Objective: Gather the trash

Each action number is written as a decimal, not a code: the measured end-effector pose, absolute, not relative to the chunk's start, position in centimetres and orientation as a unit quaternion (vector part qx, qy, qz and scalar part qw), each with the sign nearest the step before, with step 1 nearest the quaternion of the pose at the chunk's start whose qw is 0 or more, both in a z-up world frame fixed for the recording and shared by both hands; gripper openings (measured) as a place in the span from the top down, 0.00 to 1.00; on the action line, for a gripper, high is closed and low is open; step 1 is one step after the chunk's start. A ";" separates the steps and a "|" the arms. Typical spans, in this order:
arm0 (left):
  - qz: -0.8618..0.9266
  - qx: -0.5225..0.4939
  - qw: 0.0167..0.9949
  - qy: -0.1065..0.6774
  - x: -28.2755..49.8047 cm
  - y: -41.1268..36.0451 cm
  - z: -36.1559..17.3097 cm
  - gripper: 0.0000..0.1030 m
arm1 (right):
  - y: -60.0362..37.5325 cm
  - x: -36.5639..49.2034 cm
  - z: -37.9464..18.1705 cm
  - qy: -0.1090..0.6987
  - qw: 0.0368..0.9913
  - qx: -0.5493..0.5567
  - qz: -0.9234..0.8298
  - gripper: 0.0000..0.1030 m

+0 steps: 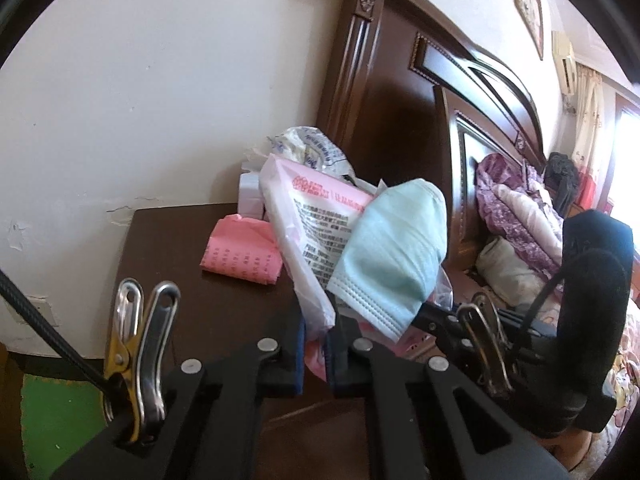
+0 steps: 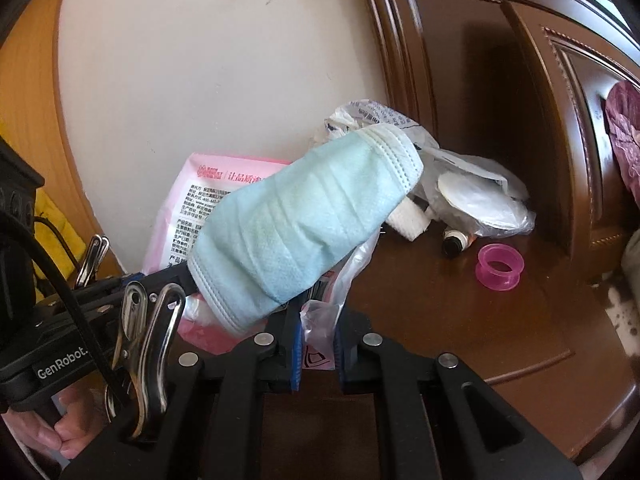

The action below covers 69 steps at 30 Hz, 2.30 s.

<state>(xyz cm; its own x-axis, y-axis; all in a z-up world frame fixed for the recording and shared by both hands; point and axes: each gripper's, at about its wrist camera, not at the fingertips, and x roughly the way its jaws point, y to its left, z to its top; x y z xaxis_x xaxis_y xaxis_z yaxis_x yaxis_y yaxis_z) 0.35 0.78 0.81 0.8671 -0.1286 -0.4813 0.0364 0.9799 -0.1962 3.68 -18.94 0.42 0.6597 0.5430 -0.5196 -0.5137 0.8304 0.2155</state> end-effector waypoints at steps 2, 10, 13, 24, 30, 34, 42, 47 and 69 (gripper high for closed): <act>-0.046 -0.093 0.962 0.252 0.1 0.6 0.9 0.94 | -19.4 3.2 0.7 0.289 0.912 0.029 0.288 0.88; -0.068 -0.081 0.963 0.247 -1.1 -0.8 0.8 0.95 | -21.6 2.2 0.8 0.288 0.908 0.053 0.301 0.88; -0.072 -0.086 0.962 0.248 -1.5 -1.1 0.5 0.95 | -22.2 1.5 0.9 0.284 0.909 0.050 0.300 0.88; -0.071 -0.078 0.961 0.255 -2.6 -2.3 -0.1 0.95 | -23.6 -0.2 0.1 0.296 0.907 0.062 0.293 0.89; -0.058 -0.098 0.953 0.282 -0.9 -2.1 0.2 0.94 | -25.1 1.8 0.7 0.302 0.885 0.156 0.319 0.88; -0.035 -0.116 0.946 0.302 -0.1 -1.5 -1.5 0.94 | -23.3 4.2 -1.7 0.360 0.875 0.157 0.283 0.88; -0.008 -0.124 0.959 0.255 -1.7 1.4 -0.2 0.94 | -22.0 5.4 -1.9 0.362 0.873 0.166 0.282 0.69; 0.016 -0.116 0.971 0.210 -2.6 2.8 1.8 0.95 | -23.9 5.5 -1.4 0.338 0.885 0.197 0.251 0.62; -0.052 -0.187 0.965 0.176 -3.0 3.2 2.6 0.95 | -27.5 5.6 0.1 0.284 0.850 0.308 0.318 0.62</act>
<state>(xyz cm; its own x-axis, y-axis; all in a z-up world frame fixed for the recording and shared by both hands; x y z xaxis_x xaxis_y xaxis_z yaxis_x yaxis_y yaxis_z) -2.97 3.22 2.55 0.9323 -0.1663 -0.3211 0.0343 0.9245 -0.3795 5.61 -27.49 0.11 0.6357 0.7165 -0.2873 -0.3655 0.6072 0.7055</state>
